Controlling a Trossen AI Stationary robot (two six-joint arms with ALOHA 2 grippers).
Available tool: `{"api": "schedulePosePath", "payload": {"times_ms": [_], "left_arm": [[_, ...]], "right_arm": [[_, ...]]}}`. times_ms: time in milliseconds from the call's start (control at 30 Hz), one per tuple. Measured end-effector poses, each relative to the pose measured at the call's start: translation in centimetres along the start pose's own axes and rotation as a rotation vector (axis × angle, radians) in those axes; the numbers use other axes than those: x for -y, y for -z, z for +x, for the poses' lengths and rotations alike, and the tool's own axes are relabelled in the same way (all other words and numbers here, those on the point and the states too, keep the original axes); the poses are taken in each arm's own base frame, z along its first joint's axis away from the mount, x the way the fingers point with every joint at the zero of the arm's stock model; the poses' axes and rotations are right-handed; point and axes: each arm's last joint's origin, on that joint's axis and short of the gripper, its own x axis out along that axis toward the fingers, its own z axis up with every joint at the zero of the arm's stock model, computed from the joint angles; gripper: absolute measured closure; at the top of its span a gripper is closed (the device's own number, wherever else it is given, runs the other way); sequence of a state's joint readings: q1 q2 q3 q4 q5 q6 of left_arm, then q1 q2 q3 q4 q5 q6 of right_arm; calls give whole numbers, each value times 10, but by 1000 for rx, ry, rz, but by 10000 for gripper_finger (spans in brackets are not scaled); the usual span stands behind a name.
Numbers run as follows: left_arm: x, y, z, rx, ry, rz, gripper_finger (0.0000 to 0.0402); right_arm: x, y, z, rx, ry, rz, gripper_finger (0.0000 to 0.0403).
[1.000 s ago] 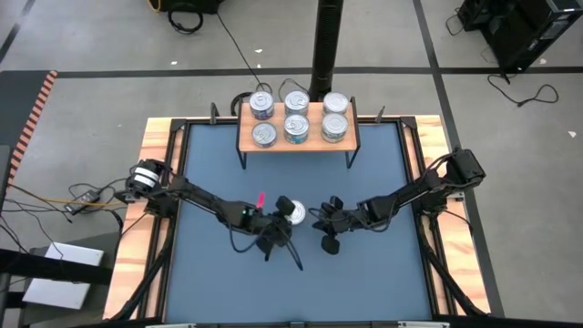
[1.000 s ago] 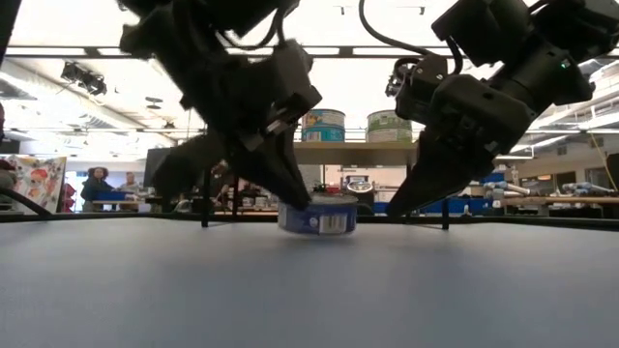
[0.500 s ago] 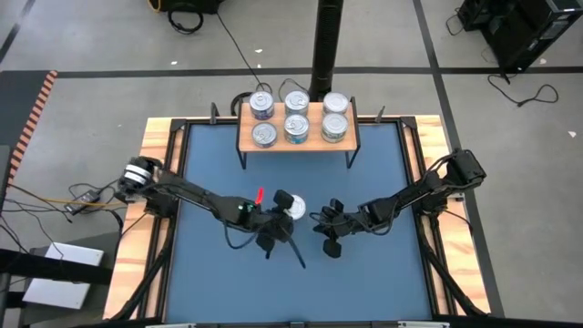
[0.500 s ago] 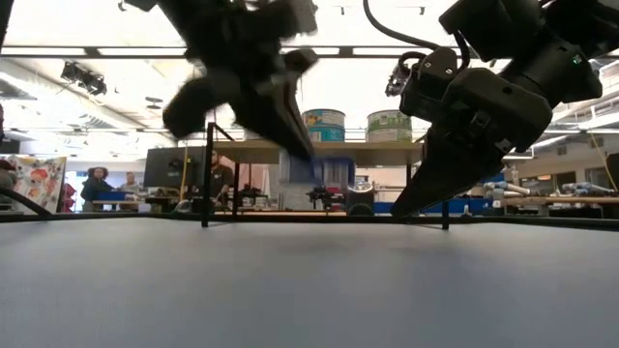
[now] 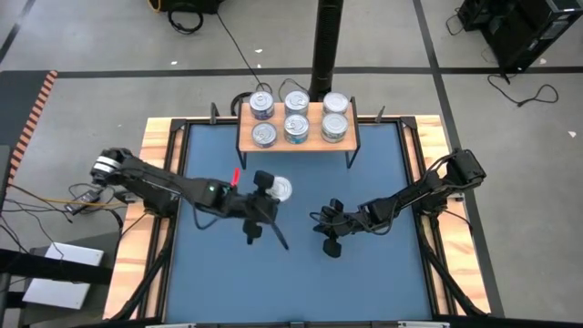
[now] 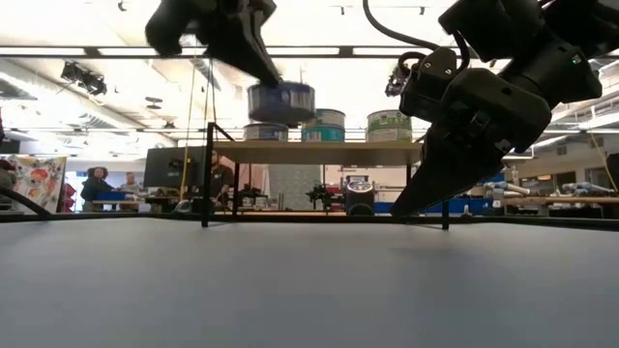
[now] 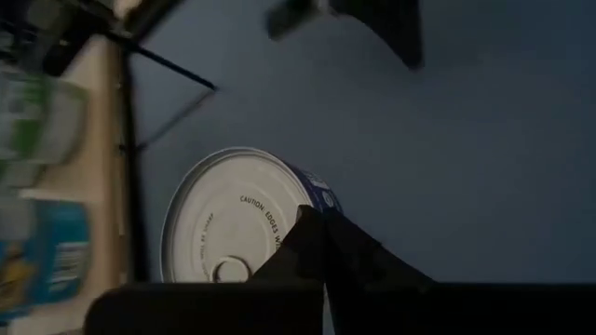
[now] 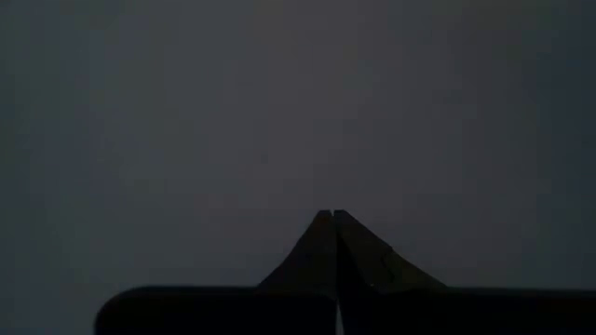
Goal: Stack canned seafood by type on shelf
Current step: Stack the blue tuna can on top of the blue tuna can on the shelf
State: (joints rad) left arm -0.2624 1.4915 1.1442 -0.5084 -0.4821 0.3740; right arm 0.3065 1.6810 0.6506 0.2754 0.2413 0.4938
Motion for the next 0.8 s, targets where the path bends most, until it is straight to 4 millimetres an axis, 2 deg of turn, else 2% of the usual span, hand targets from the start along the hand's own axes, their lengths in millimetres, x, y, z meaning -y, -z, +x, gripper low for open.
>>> {"api": "schedulePosePath", "payload": {"times_ms": [333,567,800], "left_arm": [[-62,5,-32,6,-74,-129,401],[-107,14,-38,-25,-114,-203,401],[-145,43,-33,-110,-131,-300,401]], "right_arm": [[0,0,0,0,0,0,402],[0,0,0,0,-1,2,402],[-2,1,0,-2,-6,-4,402]]}}
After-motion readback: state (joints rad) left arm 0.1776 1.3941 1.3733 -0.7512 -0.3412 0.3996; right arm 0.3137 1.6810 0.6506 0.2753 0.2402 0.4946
